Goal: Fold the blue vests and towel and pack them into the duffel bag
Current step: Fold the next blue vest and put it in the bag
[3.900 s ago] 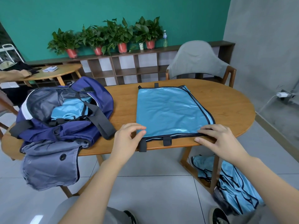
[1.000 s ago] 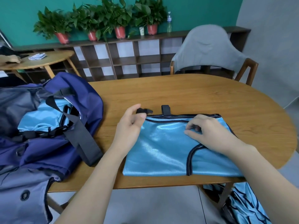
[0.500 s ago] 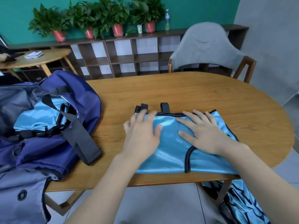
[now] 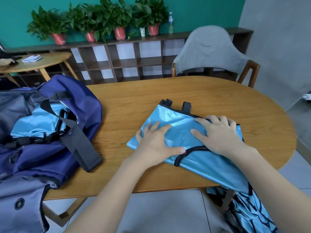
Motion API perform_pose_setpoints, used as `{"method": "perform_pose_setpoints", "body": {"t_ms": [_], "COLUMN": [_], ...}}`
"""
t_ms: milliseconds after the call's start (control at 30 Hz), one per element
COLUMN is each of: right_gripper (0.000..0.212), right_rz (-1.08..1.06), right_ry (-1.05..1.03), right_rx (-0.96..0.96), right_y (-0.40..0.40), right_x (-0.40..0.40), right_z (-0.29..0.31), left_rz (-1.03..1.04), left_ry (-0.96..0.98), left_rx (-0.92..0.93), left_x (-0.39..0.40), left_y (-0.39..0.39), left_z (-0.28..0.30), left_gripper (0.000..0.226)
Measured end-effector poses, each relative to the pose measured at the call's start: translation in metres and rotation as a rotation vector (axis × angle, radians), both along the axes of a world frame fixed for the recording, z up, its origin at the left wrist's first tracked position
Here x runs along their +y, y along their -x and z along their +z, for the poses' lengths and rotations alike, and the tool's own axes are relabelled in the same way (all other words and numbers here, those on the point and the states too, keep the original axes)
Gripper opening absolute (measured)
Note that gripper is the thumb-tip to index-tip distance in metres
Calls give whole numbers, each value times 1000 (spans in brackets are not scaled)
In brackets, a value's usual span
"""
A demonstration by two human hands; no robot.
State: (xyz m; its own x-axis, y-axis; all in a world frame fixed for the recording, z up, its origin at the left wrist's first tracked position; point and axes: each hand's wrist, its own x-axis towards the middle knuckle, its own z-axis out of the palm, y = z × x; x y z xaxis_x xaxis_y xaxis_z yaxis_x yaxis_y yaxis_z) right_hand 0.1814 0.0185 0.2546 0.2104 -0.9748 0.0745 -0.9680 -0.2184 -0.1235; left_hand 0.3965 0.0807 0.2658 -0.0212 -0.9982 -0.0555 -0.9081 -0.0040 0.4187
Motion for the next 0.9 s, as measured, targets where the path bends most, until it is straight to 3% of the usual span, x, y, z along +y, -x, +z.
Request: {"method": "perform_pose_setpoints", "body": {"t_ms": [100,300,433,567,633,700,767,900], "right_gripper": [65,67,62,61,63,63,58,46], "right_rz": [-30,-114,-100,1,51,109,195,362], "right_ry": [20,43,53,19,-3,2,24,107], "right_rx": [19,39,-76,-198,-210,-246,-334,-501], "right_y": [4,13,22,33,41,50,59,69], "right_x": [0,3,11,23,28,36,46,70], "right_z": [-1,2,7,5,2,-2,-3,-6], "left_rz": [-30,13,209,249,177,51,-76,-257], "left_ry": [41,103,187,278,401,493,494,399], "left_rx": [97,-91,-148,-129,-81,103,274,333], "left_x": [8,-1,-13,-9,-2,10,29,65], "left_y": [17,0,-34,-43,-39,-31,-21,-10], "left_z": [-5,-5,-3,-9,-10,-9,-9,-24], "left_gripper": [93,92,86,72,59,44,31,35]}}
